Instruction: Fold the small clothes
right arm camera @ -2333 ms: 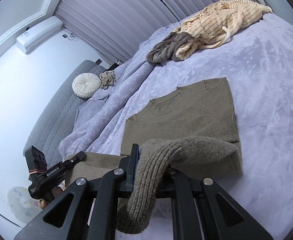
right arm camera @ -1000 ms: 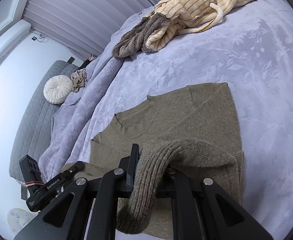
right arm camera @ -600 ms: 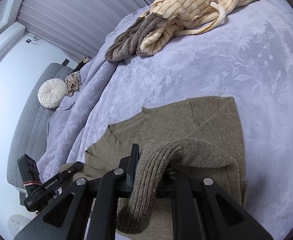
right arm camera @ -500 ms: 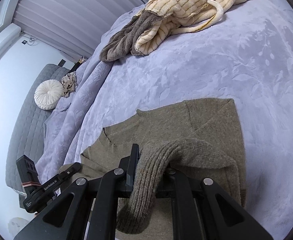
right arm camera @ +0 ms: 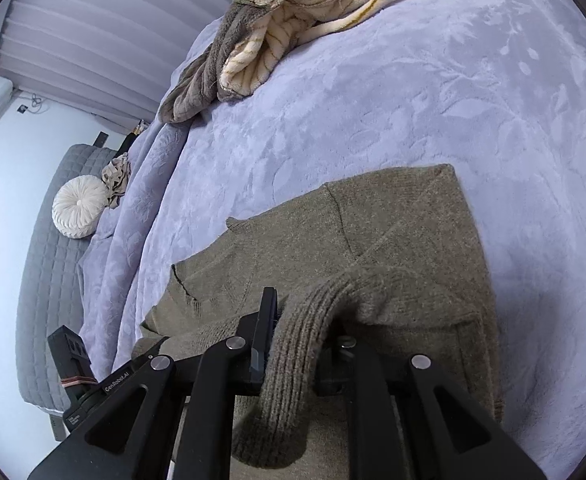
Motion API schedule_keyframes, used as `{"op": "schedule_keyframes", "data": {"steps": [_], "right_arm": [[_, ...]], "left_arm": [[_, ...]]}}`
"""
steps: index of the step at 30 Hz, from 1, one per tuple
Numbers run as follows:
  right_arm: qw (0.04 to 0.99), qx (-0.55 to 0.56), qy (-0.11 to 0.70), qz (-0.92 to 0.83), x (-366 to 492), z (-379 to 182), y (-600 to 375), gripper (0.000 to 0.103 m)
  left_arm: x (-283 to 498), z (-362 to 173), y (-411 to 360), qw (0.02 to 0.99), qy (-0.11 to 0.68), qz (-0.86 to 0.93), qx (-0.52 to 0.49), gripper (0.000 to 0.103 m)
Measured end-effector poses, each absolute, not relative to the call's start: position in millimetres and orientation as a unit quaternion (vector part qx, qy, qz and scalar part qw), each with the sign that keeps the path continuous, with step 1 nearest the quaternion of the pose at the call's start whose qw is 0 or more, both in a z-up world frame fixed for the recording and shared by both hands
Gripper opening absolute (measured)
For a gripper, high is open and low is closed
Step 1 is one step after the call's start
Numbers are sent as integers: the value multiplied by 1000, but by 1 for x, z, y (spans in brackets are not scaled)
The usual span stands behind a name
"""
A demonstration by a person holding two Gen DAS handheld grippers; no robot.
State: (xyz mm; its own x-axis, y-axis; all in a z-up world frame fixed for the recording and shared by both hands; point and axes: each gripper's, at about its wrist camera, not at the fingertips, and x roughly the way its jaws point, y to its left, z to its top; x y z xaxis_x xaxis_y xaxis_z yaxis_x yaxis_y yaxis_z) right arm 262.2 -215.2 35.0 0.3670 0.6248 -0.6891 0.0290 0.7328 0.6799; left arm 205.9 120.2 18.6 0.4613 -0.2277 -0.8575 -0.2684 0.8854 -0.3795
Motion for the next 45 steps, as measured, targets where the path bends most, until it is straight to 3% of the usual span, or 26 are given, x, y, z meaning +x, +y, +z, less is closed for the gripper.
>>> {"op": "schedule_keyframes", "data": {"steps": [1, 2, 3, 4, 5, 13, 22, 26, 38, 45], "right_arm": [[762, 321, 526, 200, 262, 35, -217, 30], [758, 335, 522, 203, 261, 36, -221, 51], [758, 346, 515, 203, 259, 38, -225, 63], [759, 358, 505, 200, 256, 41, -229, 79], [760, 369, 497, 199, 254, 43, -234, 81], [775, 348, 473, 232, 230, 63, -246, 81], [840, 37, 481, 248, 238, 62, -170, 81], [848, -29, 481, 218, 253, 49, -166, 81], [879, 9, 447, 165, 252, 52, -204, 81], [885, 22, 442, 146, 235, 63, -209, 81]], "left_arm": [[205, 19, 122, 819, 519, 10, -243, 15], [204, 20, 123, 818, 519, 6, -249, 29], [202, 23, 125, 817, 514, -5, -263, 55], [199, 26, 127, 818, 506, -9, -272, 69], [196, 31, 128, 824, 496, -2, -275, 82], [159, 66, 122, 855, 447, -64, -255, 82], [144, 55, 26, 857, 473, -186, -81, 82], [172, 31, 31, 845, 508, -146, -80, 82], [224, 54, 146, 855, 453, -13, -254, 82], [168, 40, 131, 863, 481, 17, -151, 82]]}}
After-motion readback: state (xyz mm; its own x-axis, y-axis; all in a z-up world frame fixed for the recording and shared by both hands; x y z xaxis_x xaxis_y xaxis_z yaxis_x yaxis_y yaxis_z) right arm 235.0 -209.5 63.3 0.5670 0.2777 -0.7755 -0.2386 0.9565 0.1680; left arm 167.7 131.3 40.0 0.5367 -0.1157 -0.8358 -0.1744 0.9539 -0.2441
